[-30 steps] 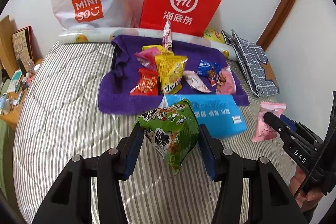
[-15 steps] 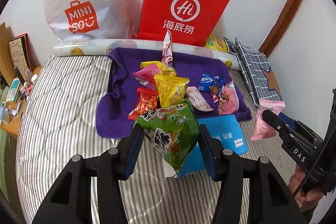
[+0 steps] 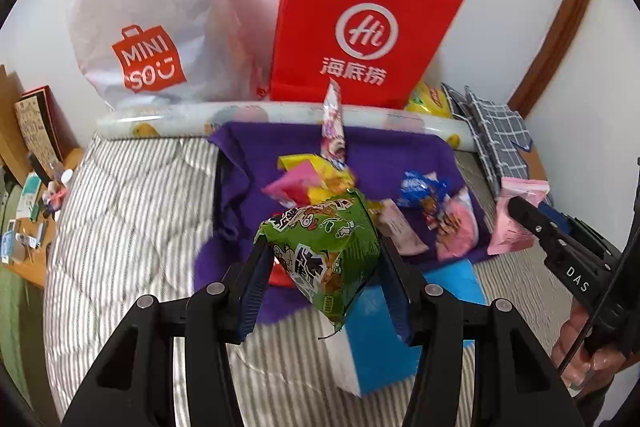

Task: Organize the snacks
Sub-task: 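Carry both snacks over the purple towel and lower them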

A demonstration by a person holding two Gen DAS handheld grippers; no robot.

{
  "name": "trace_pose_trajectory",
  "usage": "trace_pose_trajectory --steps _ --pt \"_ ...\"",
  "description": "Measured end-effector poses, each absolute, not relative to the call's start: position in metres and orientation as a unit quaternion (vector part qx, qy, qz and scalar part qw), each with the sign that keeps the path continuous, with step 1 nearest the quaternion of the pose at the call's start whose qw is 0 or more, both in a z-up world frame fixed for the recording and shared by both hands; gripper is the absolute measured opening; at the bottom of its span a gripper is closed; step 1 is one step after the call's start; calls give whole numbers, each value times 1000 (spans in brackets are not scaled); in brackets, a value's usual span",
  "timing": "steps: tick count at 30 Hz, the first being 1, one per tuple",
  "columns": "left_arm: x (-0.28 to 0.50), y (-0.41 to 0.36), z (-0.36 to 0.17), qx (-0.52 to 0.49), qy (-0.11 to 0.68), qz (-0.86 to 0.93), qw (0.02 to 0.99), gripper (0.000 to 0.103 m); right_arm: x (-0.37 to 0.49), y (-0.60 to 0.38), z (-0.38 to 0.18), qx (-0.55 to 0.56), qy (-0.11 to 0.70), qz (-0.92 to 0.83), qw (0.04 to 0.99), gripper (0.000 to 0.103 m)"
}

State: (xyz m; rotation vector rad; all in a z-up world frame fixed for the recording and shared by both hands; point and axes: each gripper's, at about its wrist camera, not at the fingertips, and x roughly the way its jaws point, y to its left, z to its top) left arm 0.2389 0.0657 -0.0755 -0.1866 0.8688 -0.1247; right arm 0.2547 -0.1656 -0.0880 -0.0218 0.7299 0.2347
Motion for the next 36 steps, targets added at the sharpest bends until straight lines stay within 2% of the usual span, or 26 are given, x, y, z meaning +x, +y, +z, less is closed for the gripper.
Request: trace_pose_trajectory --steps 8,23,36 --pt "271 75 -75 -101 417 -54 901 52 294 -170 -90 0 351 113 929 27" --pt "311 48 -90 -99 399 -62 909 52 337 -157 -113 0 357 124 926 27" --pt "329 37 -125 -115 436 -78 889 52 347 -157 -137 -1 383 123 915 28"
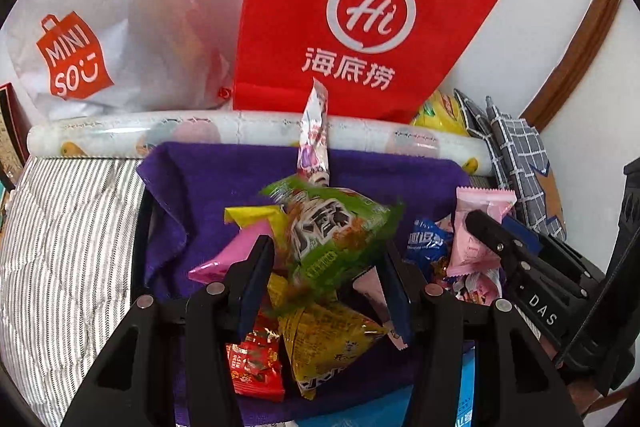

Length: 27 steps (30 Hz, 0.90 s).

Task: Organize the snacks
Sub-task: 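Carry both snacks over the purple towel and lower them, then open both tools to release the snacks onto the towel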

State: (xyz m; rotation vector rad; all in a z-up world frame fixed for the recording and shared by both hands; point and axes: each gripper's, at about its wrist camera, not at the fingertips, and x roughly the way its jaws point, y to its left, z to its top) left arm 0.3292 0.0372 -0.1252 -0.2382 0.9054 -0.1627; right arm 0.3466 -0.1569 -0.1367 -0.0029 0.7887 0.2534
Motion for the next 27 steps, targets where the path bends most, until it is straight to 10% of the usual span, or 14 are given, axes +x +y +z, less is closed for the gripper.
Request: trace_pose_trajectory --steps 14,27 --pt "330 41 -124 -120 450 -79 882 54 340 -153 -128 -4 381 120 917 28" --pt "287 40 -86 -98 431 -59 895 80 287 -161 -98 6 371 105 923 42"
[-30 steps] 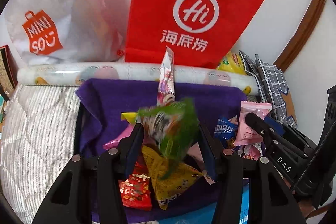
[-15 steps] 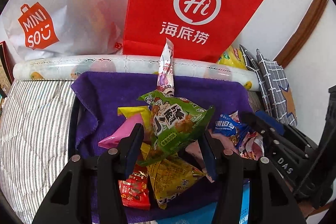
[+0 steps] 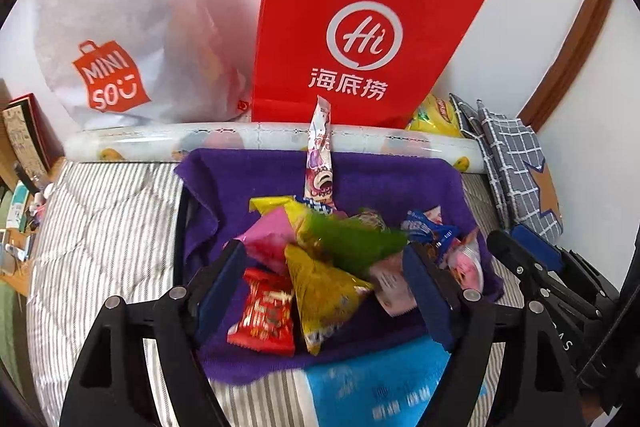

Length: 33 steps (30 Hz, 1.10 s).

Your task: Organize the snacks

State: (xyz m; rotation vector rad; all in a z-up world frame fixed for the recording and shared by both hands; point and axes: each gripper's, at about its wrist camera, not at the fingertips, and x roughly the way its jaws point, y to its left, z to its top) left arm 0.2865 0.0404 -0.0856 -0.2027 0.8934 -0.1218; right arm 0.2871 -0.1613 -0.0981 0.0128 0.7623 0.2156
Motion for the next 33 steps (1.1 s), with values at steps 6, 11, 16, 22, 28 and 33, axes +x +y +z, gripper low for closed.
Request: trace_pose_trajectory --steps 6,11,16,22,28,33 --pt "247 37 -69 -89 425 -66 898 82 245 -162 -73 6 356 98 929 51" --pt "213 33 -59 -79 421 -64 901 82 209 -163 -59 3 347 90 934 56" --pt "175 30 -50 -78 412 -67 905 85 174 -166 -48 -8 353 88 932 58" --pt "128 24 -39 -72 397 -66 913 87 126 -176 -30 5 337 89 937 64" --pt "89 16 -29 -68 378 -52 922 93 92 -191 -21 30 342 94 935 65" --pt "61 6 -23 -58 369 -42 927 93 59 -199 -13 23 329 76 941 80"
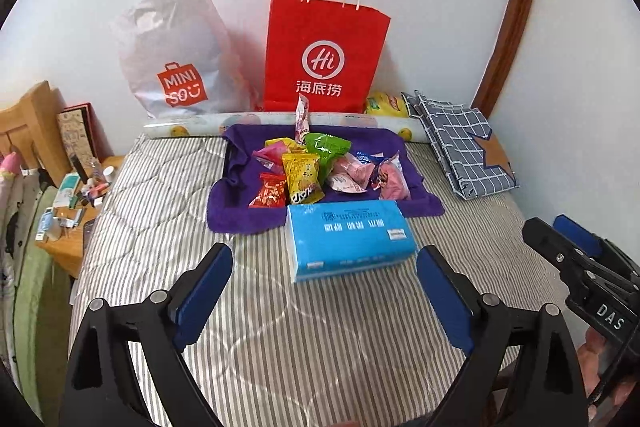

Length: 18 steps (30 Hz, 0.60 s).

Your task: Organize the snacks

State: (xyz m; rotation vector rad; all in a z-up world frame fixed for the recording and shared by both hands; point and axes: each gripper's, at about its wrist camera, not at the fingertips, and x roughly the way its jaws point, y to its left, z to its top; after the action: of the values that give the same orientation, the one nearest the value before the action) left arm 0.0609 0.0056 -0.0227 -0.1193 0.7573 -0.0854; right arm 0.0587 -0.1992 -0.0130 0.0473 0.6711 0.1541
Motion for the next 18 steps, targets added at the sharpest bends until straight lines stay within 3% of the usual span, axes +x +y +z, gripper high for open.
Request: trace_pose_trajectory --steps 9,18 --pt "30 -5 -8 -39 351 -17 935 99 25 -210 1 21 302 53 951 96" --pt "17 -9 1 -43 342 -21 939 99 13 -207 4 13 298 50 953 97"
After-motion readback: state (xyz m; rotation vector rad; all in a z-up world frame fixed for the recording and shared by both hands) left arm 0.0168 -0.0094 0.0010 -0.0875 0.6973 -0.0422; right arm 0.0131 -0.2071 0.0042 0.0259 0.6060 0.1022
